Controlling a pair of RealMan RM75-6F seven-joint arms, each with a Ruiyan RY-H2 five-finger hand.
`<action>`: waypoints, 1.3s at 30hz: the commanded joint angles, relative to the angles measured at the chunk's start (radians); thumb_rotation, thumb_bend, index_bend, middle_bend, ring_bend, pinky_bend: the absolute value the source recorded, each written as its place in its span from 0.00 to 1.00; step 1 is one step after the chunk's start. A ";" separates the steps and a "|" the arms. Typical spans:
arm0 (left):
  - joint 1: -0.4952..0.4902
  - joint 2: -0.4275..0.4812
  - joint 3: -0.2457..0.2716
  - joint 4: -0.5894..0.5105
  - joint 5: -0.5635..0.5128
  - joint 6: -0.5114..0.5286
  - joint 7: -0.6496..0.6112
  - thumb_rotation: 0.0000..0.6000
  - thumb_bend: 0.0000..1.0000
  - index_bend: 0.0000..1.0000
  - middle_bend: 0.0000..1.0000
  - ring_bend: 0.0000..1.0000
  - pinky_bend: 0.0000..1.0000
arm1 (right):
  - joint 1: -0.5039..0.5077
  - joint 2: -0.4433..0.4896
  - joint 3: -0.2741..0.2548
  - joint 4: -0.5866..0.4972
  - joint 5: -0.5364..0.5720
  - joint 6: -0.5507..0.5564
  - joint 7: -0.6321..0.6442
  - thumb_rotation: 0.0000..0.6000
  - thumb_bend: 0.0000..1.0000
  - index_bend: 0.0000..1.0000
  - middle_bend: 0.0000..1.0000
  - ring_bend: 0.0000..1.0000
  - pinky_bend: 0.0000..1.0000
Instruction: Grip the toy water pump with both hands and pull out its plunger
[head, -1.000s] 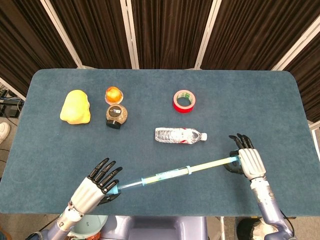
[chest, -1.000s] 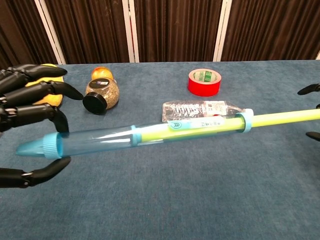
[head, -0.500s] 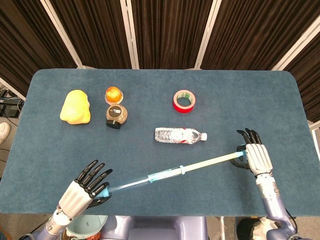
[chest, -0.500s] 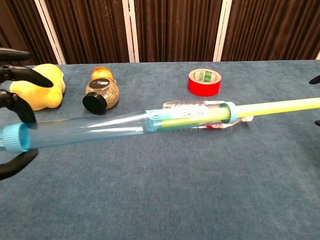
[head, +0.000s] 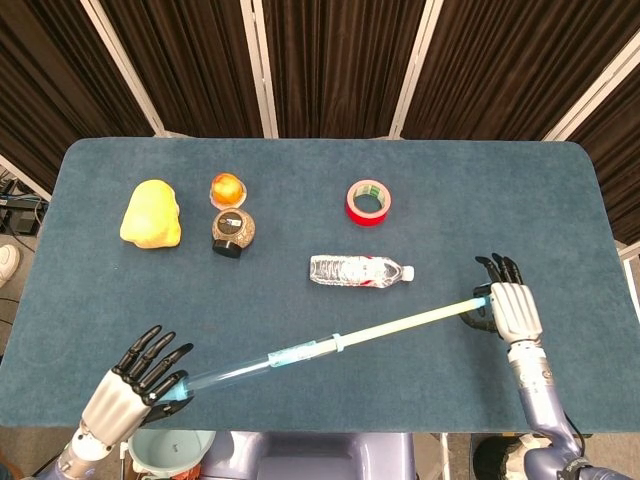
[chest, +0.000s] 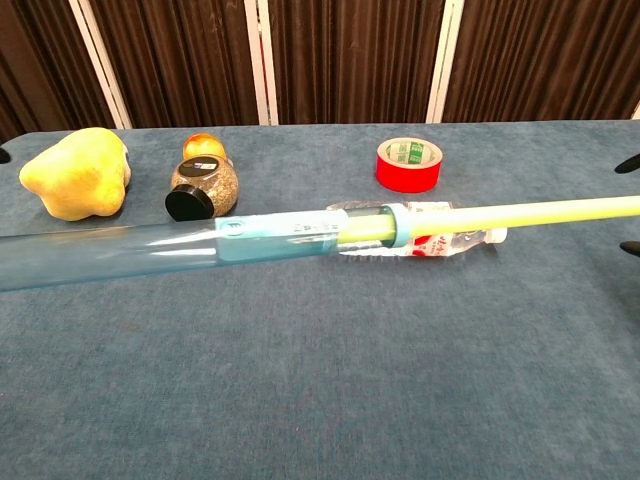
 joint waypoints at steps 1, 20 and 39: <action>0.011 0.008 0.001 0.009 0.005 0.020 -0.014 1.00 0.55 0.78 0.26 0.12 0.15 | 0.006 -0.008 0.005 0.010 0.011 -0.007 -0.002 1.00 0.28 0.86 0.17 0.00 0.00; 0.019 0.007 -0.029 0.044 0.022 0.060 -0.026 1.00 0.55 0.79 0.27 0.12 0.15 | 0.038 -0.046 0.036 0.082 0.070 -0.038 -0.001 1.00 0.27 0.87 0.17 0.00 0.00; -0.001 -0.120 -0.070 0.368 -0.124 -0.107 -0.119 1.00 0.25 0.16 0.18 0.12 0.15 | 0.041 -0.106 -0.067 0.255 -0.023 -0.090 0.079 1.00 0.09 0.00 0.00 0.00 0.00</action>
